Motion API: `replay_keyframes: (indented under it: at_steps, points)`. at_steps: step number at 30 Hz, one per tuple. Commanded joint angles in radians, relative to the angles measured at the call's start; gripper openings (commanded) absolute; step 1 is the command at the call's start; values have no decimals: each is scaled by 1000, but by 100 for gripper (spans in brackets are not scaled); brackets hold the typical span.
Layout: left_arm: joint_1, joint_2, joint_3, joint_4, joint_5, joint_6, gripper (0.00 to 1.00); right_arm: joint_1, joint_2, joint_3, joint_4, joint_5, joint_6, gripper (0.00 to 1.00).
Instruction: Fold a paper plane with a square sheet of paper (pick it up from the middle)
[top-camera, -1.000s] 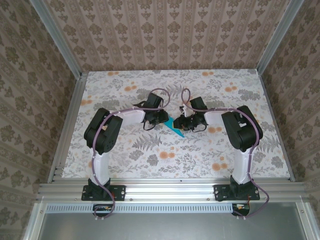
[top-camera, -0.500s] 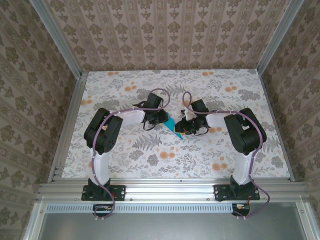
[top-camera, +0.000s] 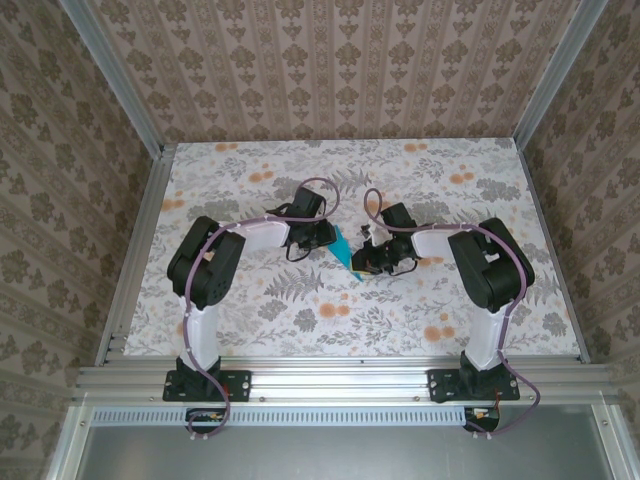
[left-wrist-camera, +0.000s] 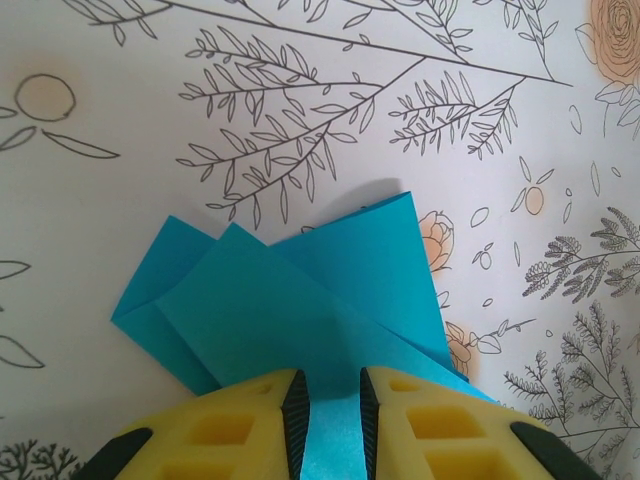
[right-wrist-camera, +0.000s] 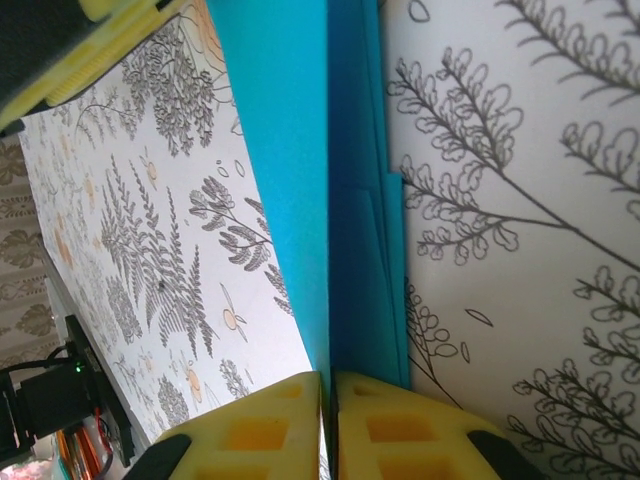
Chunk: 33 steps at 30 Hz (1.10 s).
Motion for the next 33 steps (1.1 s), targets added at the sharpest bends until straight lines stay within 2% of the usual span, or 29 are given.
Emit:
replay_keyframes:
  at_steps: [1,6,12,17,22,33]
  points:
    - [-8,24,-40,-74,-35,-18,26,9,-17,-27,-64,33,-5,10]
    - [-8,23,-34,-83,-40,-12,26,8,-24,-21,-71,67,-10,8]
    - [-7,23,-23,-101,-46,-9,26,10,-80,-11,-82,78,-42,19]
    - [-6,30,-4,-125,-46,-7,26,67,-141,-5,-157,234,-161,24]
    - [-7,32,-2,-125,-42,-5,26,106,-152,14,-181,348,-195,24]
    - [-8,34,0,-125,-39,-2,26,122,-125,29,-189,386,-198,19]
